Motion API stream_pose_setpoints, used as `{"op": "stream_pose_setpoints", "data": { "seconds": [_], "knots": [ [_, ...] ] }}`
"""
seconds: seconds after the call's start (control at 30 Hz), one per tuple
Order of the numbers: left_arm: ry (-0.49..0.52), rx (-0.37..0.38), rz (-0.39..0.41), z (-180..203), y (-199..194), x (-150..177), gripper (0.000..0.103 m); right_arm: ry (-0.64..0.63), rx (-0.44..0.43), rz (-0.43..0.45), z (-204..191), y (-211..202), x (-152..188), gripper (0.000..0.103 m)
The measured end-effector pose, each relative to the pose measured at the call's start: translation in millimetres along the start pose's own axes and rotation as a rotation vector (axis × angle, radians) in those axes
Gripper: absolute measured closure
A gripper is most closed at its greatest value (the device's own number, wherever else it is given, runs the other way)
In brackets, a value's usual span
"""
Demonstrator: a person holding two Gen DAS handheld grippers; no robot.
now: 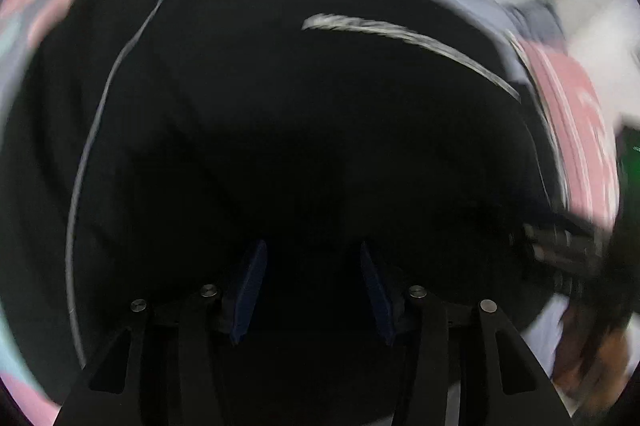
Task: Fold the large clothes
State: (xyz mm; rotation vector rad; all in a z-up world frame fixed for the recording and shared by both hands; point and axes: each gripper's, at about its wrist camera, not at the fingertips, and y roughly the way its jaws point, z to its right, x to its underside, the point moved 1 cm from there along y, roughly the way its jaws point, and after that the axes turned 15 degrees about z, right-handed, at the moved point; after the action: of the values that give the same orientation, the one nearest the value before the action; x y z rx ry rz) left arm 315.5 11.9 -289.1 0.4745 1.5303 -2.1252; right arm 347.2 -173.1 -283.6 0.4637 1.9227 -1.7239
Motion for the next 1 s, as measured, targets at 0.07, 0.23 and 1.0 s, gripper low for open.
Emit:
{"op": "stream_pose_setpoints", "data": {
  "seconds": [0.07, 0.23, 1.0],
  "knots": [
    [-0.013, -0.003, -0.004, -0.5, 1.8, -7.4, 0.053, -0.01, 0.0, 0.005, -0.1, 2.3, 1.4, 0.028],
    [0.02, 0.042, -0.005, 6.3, -20.2, -22.8, 0.053, 0.017, -0.066, 0.036, 3.1, -27.7, -23.3, 0.029],
    [0.087, 0.033, 0.065, 12.4, -40.7, -45.3, 0.047, 0.049, -0.094, 0.091, 1.2, -42.9, -24.5, 0.032]
  ]
}}
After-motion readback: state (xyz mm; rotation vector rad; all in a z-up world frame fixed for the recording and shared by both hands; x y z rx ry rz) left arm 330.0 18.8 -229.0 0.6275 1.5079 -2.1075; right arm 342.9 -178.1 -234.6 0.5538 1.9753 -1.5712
